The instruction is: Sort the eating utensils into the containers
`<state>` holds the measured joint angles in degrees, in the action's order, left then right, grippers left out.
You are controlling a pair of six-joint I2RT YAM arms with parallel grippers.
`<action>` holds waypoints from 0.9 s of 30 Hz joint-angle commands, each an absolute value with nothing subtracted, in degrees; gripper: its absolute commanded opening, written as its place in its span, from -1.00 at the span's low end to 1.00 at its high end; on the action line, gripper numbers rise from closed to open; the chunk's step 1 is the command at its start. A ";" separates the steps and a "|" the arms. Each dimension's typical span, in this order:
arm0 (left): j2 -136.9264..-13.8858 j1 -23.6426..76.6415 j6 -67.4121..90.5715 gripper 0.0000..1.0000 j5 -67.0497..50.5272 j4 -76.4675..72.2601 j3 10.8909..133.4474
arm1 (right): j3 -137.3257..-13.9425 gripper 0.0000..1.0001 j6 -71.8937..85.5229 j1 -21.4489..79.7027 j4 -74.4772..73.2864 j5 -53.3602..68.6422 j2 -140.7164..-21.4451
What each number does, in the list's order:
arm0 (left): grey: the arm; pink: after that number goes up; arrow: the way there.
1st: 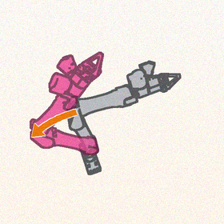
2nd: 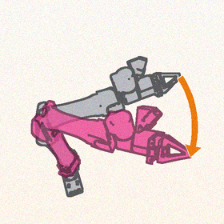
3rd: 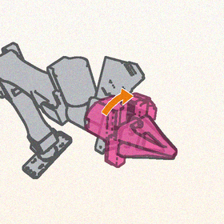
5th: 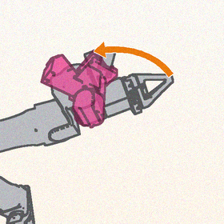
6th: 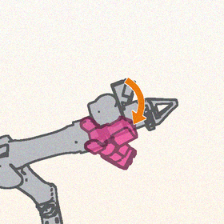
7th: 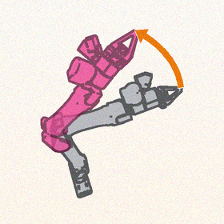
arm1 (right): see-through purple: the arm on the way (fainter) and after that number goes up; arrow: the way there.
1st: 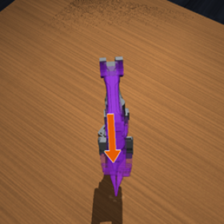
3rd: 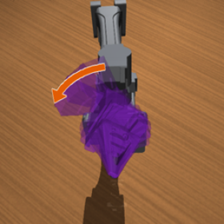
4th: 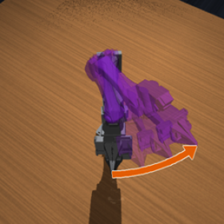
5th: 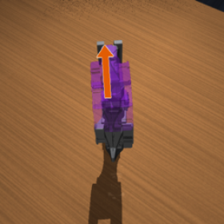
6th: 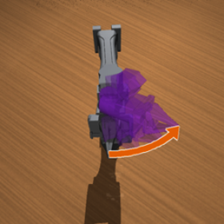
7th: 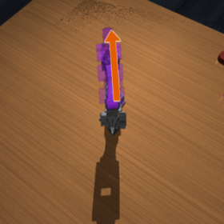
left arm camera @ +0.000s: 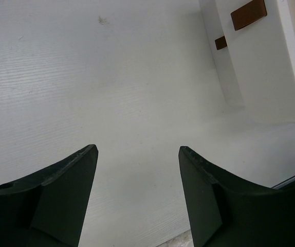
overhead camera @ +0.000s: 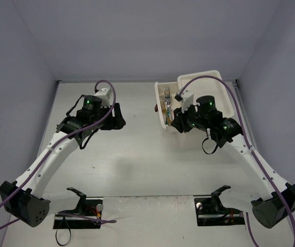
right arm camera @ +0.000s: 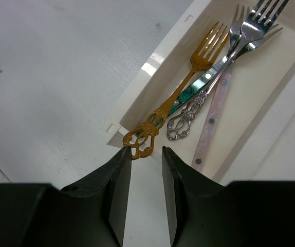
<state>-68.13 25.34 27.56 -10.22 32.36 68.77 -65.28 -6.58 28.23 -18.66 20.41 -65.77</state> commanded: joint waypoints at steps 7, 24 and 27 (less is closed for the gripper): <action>-67.90 24.87 26.54 0.22 -10.33 30.67 69.79 | -66.14 -0.45 -7.95 28.70 -16.00 20.13 -66.88; -66.97 24.87 26.63 0.22 -10.16 30.71 68.73 | -67.25 -0.53 -9.40 28.65 -15.73 17.17 -70.32; -67.07 24.87 26.54 0.22 -10.29 30.67 69.09 | -68.32 -0.55 -9.32 28.65 -15.65 16.07 -70.93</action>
